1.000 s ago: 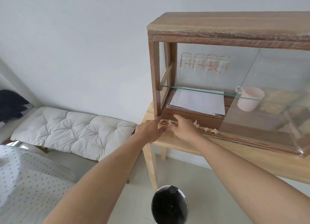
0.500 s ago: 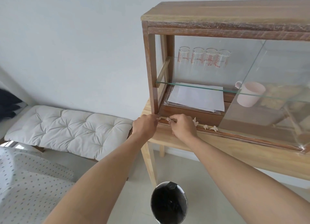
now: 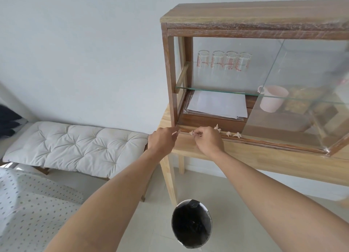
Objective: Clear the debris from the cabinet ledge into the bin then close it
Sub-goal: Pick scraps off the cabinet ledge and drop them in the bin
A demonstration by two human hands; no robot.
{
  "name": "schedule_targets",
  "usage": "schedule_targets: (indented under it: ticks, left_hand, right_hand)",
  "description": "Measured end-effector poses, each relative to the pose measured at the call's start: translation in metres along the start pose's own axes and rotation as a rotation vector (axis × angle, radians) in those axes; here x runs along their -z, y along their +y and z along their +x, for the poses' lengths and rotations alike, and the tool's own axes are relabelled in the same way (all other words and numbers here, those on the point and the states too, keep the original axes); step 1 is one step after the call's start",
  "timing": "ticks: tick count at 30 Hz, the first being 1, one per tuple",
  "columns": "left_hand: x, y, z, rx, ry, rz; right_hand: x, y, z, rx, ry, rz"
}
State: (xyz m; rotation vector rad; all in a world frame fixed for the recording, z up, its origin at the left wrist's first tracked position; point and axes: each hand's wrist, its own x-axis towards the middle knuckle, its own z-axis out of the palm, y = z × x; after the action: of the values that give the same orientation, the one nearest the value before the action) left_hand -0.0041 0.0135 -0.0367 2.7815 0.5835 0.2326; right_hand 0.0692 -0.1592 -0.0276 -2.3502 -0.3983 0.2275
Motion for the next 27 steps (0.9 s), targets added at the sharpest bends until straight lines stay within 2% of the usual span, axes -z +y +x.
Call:
schedule_targets:
  ticks: [15, 27]
  left_hand:
    - [0.016, -0.014, -0.095, -0.076, -0.044, -0.042]
    - [-0.043, -0.028, -0.159, -0.063, -0.213, -0.031]
  right_hand:
    - [0.005, 0.018, -0.115, -0.104, 0.015, 0.053]
    - [-0.030, 0.080, -0.183, -0.263, -0.064, 0.015]
